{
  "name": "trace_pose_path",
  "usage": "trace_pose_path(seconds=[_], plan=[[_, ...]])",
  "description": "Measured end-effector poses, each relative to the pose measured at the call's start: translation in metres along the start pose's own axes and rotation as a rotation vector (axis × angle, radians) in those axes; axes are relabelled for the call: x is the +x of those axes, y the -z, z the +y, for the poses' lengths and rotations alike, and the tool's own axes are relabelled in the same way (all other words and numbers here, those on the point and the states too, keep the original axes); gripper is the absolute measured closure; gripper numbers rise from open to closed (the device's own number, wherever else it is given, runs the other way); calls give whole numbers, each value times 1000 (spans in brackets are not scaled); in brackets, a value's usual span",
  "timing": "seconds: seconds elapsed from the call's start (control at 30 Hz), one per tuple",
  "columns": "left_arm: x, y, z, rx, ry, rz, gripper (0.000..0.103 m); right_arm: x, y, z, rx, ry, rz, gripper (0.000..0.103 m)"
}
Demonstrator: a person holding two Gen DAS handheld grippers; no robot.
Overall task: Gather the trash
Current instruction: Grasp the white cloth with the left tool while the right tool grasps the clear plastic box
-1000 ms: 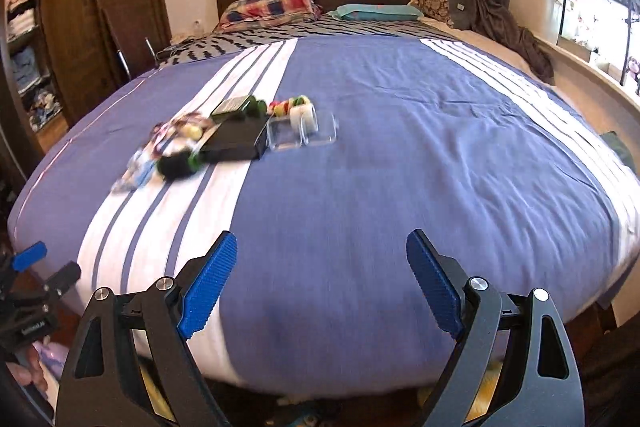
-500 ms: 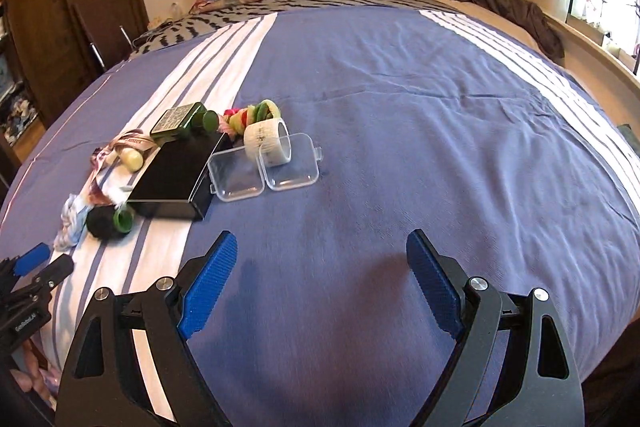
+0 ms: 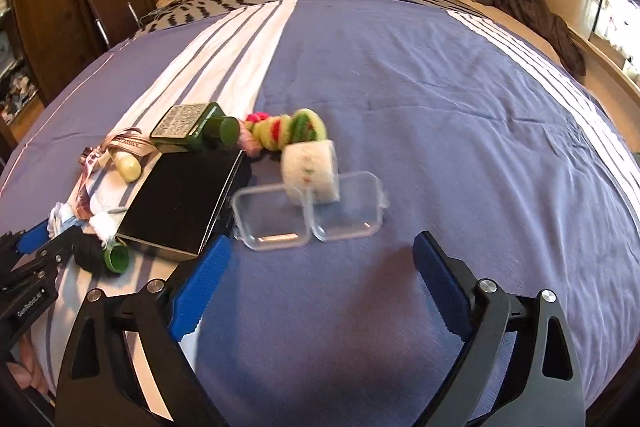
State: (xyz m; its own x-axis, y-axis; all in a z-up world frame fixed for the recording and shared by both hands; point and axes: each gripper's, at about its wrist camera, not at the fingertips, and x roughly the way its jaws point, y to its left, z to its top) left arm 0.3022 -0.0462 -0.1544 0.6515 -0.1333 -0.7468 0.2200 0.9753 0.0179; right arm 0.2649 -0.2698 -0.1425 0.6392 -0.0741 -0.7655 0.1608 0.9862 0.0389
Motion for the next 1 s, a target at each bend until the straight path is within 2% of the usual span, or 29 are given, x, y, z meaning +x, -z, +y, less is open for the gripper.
trace_pose_path(seconds=[0.03,0.07,0.2,0.23,0.27,0.57,0.77,1.0], plan=[[1,-2,1,-2,-3,1,73,2,-2,2,-2,0,0,9],[3,-3,1,-5,-2,1,74,4,-5,3,0,0,1,8],[8,-6,4,-12,7,0,76,10,-11,4,12,19,-6,9],[8,-6,4,-9,8,-2,77,10,-12,3,12,18,-5,14],[7,-6,4,-6,11,-4,77,10,-12,4,11,16,-5,26],[-14,10,6,-9,35,-11,79,-12,7,0,6,6,-35,27],[-55,28,3,-25,50,-46,79,-51,28,-3,31,-18,-78,27],[-128,51,-12,-18,80,-137,79,-121,53,4,31,-55,-181,27]])
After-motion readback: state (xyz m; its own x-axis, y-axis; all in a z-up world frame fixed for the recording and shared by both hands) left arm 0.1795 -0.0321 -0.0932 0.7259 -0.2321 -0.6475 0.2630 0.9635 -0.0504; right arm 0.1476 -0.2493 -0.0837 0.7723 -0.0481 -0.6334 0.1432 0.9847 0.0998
